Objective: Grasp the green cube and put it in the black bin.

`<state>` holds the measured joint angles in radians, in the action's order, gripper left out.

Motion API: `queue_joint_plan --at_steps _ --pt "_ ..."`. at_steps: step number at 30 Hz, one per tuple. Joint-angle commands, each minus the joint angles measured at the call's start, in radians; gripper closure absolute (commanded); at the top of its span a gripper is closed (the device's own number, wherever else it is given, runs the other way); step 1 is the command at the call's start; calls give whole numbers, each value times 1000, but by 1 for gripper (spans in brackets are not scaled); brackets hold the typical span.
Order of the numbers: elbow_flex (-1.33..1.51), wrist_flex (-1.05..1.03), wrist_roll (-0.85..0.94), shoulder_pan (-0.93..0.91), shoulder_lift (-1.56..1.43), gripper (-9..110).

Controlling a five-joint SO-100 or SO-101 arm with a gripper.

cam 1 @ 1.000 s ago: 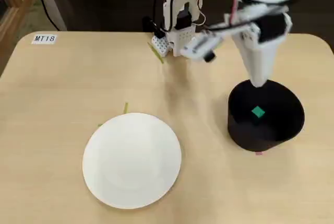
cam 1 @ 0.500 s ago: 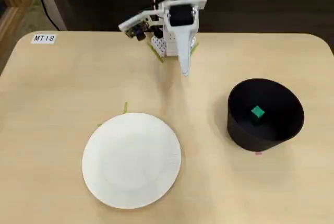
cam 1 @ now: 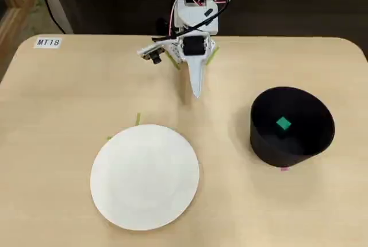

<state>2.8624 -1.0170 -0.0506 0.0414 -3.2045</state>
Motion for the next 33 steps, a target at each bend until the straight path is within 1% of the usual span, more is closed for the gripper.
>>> queue_joint_plan --at_steps 1,6,26,29,32,33 --pt "41 -2 15 0 -2 102" --pt "94 -18 23 -2 -2 102" --pt "94 -20 31 3 -2 102" --pt "104 17 31 3 -2 102" --pt "138 121 31 3 -2 101" --pt "138 114 32 3 -2 101"
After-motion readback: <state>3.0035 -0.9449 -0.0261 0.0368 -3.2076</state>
